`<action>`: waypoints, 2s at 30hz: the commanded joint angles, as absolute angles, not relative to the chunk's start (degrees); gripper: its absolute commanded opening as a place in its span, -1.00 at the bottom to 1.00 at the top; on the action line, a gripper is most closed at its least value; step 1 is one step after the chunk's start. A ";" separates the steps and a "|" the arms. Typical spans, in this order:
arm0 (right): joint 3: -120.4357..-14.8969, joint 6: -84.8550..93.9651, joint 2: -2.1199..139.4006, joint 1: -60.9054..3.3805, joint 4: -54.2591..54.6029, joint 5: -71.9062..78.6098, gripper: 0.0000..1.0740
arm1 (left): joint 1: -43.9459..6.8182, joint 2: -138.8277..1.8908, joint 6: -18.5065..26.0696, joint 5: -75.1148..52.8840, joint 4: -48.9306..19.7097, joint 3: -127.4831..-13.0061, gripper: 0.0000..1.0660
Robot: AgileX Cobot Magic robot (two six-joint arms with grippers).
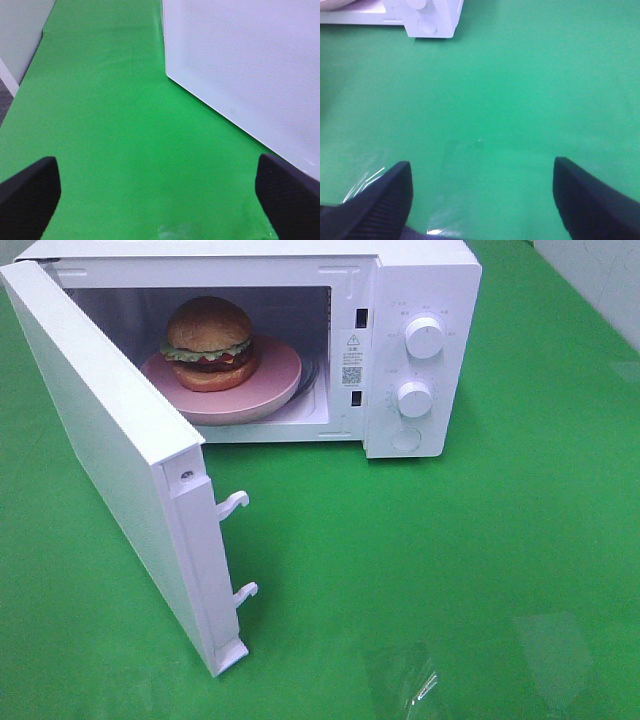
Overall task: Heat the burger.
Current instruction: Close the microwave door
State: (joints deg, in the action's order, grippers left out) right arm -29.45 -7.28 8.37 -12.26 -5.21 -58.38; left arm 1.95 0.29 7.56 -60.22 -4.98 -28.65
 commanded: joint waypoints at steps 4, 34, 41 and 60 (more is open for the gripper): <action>-29.22 -6.82 3.04 -9.85 -4.87 -57.58 0.42 | 1.95 1.60 7.62 -59.47 -4.93 -28.53 0.83; -29.22 -6.93 -1.66 -7.10 -4.93 -57.58 0.41 | 1.95 1.38 7.62 -59.47 -4.87 -28.53 0.83; -29.22 -6.93 -1.66 -7.10 -4.93 -57.58 0.41 | 1.95 1.38 7.62 -59.47 -4.87 -28.53 0.83; -29.22 -6.93 -1.66 -7.10 -4.93 -57.58 0.41 | 1.95 1.38 7.56 -59.47 -4.87 -28.53 0.83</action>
State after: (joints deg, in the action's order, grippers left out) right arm -29.34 -7.28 -0.29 -7.33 -4.93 -58.27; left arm 1.95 0.29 7.56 -60.22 -4.98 -28.65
